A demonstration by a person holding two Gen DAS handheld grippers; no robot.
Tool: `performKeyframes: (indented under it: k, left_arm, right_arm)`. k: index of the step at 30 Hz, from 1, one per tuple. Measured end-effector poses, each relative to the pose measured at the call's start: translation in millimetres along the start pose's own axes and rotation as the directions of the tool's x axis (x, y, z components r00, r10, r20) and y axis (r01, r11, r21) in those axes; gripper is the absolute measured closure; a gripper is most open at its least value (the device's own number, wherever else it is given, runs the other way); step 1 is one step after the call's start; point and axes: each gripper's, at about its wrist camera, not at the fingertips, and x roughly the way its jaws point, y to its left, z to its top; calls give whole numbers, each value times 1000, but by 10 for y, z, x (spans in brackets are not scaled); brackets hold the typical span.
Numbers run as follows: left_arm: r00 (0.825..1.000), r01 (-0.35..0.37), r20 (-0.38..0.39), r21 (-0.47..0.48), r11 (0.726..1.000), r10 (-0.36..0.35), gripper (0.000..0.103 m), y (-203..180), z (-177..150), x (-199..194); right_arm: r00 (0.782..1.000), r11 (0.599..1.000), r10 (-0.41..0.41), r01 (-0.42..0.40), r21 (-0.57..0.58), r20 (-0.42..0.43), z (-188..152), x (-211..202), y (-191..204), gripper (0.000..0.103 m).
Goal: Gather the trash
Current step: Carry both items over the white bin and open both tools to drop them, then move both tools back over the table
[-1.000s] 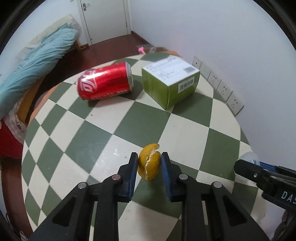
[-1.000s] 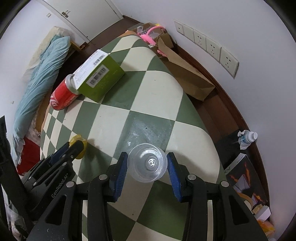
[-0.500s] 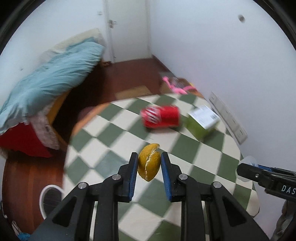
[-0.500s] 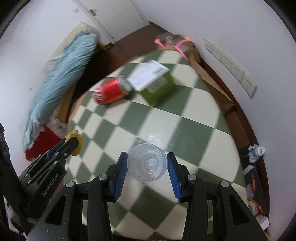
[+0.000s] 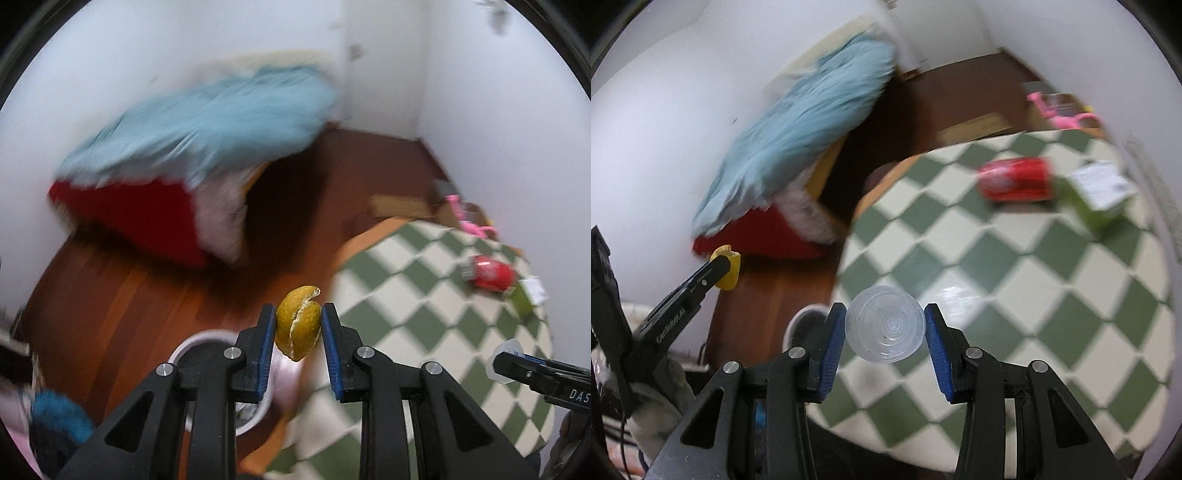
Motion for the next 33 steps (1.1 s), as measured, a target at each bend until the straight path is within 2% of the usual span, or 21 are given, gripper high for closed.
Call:
performKeyframes:
  k: [3, 6, 9, 10, 13, 15, 17, 19, 23, 24, 25, 27, 29, 30, 31, 33]
  left_arm:
    - [994, -15, -109, -101, 995, 4, 81, 601, -162, 351]
    - [973, -9, -227, -202, 979, -38, 81, 1126, -356, 797]
    - [941, 14, -321, -288, 957, -110, 81, 1498, -506, 1260]
    - [925, 31, -349, -325, 945, -150, 77, 1615, -559, 1440]
    - [891, 29, -410, -379, 925, -196, 74, 1842, -638, 1766]
    - [880, -17, -447, -367, 930, -161, 59, 1918, -699, 1887]
    - [882, -47, -452, -365, 930, -133, 18, 2033, -781, 1918]
    - [883, -79, -458, -364, 928, -104, 10, 2123, -875, 1915]
    - [872, -183, -489, -331, 926, -3, 8, 2311, -1035, 1900]
    - [869, -206, -494, -320, 925, 23, 8, 2341, -1080, 1890]
    - [866, -227, -499, -311, 923, 45, 7, 2354, -1122, 1869]
    - [860, -270, -503, -300, 915, 89, 7, 2397, -1205, 1805]
    - [861, -294, -496, -300, 908, 114, 7, 2414, -1265, 1732]
    - [860, -307, -493, -297, 904, 130, 7, 2418, -1282, 1689]
    - [861, -318, -487, -290, 902, 147, 7, 2412, -1296, 1637]
    - [864, -326, -477, -278, 903, 165, 7, 2372, -1297, 1530]
  right_arm:
    - [996, 998, 42, -45, -40, -79, -65, 458, 431, 58]
    - [982, 994, 68, -82, -71, -175, -141, 1010, 831, 58]
    - [956, 989, 83, -113, -95, -282, -237, 1639, 1226, 58]
    - [949, 988, 82, -117, -99, -306, -262, 1793, 1311, 58]
    - [922, 985, 55, -114, -133, -384, -337, 2381, 1606, 58]
    - [900, 982, 25, -103, -157, -434, -409, 2801, 1781, 58]
    - [882, 980, -8, -87, -178, -472, -477, 3171, 1893, 58]
    - [864, 977, -38, -72, -199, -502, -544, 3488, 1986, 58]
    - [829, 969, -94, -52, -242, -552, -634, 4053, 2137, 57]
    - [819, 967, -103, -50, -250, -564, -660, 4164, 2176, 52]
    - [810, 965, -113, -48, -257, -576, -696, 4281, 2210, 34]
    - [803, 963, -117, -51, -264, -584, -720, 4407, 2218, 17]
    - [808, 956, -136, -43, -289, -573, -753, 4482, 2273, 13]
    - [809, 954, -144, -40, -298, -571, -761, 4500, 2280, 4]
    - [809, 951, -152, -38, -308, -568, -783, 4494, 2293, 0]
    - [813, 941, -178, -24, -337, -554, -804, 4445, 2319, 0]
